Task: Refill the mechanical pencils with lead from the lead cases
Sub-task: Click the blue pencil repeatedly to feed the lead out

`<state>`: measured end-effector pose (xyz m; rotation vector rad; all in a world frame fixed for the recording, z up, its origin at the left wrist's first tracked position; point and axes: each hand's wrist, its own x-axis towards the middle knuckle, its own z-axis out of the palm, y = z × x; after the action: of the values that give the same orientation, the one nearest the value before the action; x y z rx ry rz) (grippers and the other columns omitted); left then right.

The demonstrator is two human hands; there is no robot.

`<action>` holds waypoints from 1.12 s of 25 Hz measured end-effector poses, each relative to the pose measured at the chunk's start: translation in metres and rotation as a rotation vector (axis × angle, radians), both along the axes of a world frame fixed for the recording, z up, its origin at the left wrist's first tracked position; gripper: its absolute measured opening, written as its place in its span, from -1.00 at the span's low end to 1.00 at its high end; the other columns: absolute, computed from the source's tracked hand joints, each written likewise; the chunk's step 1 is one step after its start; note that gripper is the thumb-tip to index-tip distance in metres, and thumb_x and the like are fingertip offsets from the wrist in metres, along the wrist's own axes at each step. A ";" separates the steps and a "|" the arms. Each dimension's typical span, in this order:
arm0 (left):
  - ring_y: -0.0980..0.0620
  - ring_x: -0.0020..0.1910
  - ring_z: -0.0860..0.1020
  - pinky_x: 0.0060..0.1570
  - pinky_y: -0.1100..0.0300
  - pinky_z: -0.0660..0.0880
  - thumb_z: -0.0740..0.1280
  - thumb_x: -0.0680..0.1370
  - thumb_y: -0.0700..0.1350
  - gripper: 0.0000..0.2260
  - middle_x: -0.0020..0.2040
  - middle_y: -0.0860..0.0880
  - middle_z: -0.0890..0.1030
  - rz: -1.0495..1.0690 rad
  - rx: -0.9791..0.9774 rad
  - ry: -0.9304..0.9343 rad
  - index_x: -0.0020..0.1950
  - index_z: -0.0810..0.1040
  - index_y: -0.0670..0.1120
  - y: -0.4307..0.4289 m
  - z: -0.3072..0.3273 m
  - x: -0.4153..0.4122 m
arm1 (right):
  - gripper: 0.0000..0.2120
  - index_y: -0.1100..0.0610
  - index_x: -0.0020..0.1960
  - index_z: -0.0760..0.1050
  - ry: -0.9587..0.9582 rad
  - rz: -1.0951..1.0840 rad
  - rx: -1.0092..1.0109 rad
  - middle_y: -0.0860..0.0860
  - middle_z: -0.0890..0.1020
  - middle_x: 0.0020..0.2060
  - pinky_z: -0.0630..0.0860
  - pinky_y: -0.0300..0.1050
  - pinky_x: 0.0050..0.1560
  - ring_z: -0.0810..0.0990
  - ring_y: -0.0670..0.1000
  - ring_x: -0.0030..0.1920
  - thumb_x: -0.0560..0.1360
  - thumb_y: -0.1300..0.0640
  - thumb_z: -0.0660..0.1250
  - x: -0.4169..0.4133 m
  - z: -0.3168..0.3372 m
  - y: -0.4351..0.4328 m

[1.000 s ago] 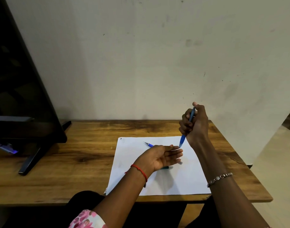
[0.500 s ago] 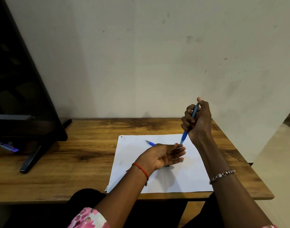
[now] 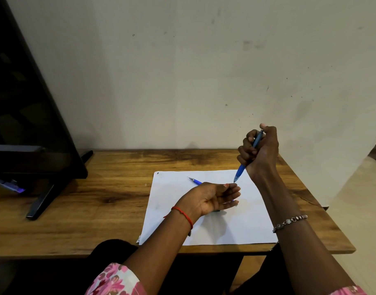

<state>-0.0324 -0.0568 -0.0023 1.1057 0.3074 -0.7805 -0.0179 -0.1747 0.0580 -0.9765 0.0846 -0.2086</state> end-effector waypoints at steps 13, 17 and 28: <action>-0.01 -0.22 0.60 -0.18 0.11 0.58 0.18 0.57 -0.33 -0.82 -0.36 -0.11 0.66 -0.019 0.031 -0.017 -0.11 0.56 -0.26 0.000 0.000 -0.001 | -0.58 0.13 -0.42 0.27 -0.007 0.001 -0.009 -0.08 0.20 -0.67 0.09 -0.37 -0.56 0.12 -0.12 -0.65 0.55 -0.04 0.04 0.000 0.003 -0.002; 0.01 -0.35 0.64 -0.23 0.11 0.59 0.19 0.57 -0.31 -0.83 -0.36 -0.11 0.67 -0.017 0.045 -0.015 -0.11 0.57 -0.26 0.000 -0.001 0.000 | -0.57 0.13 -0.41 0.28 -0.010 -0.010 -0.030 -0.09 0.22 -0.67 0.11 -0.37 -0.56 0.14 -0.13 -0.65 0.55 -0.07 0.04 0.000 0.001 -0.003; -0.02 -0.22 0.59 -0.13 0.08 0.55 0.18 0.57 -0.32 -0.83 -0.33 -0.12 0.65 -0.012 0.042 -0.014 -0.12 0.55 -0.27 -0.001 0.002 -0.002 | -0.57 0.13 -0.41 0.29 0.009 -0.010 -0.049 -0.09 0.23 -0.68 0.12 -0.36 -0.57 0.15 -0.12 -0.65 0.55 -0.08 0.05 0.001 0.001 -0.004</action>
<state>-0.0341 -0.0576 -0.0002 1.1531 0.3069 -0.7791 -0.0168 -0.1784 0.0592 -1.0257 0.0931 -0.2157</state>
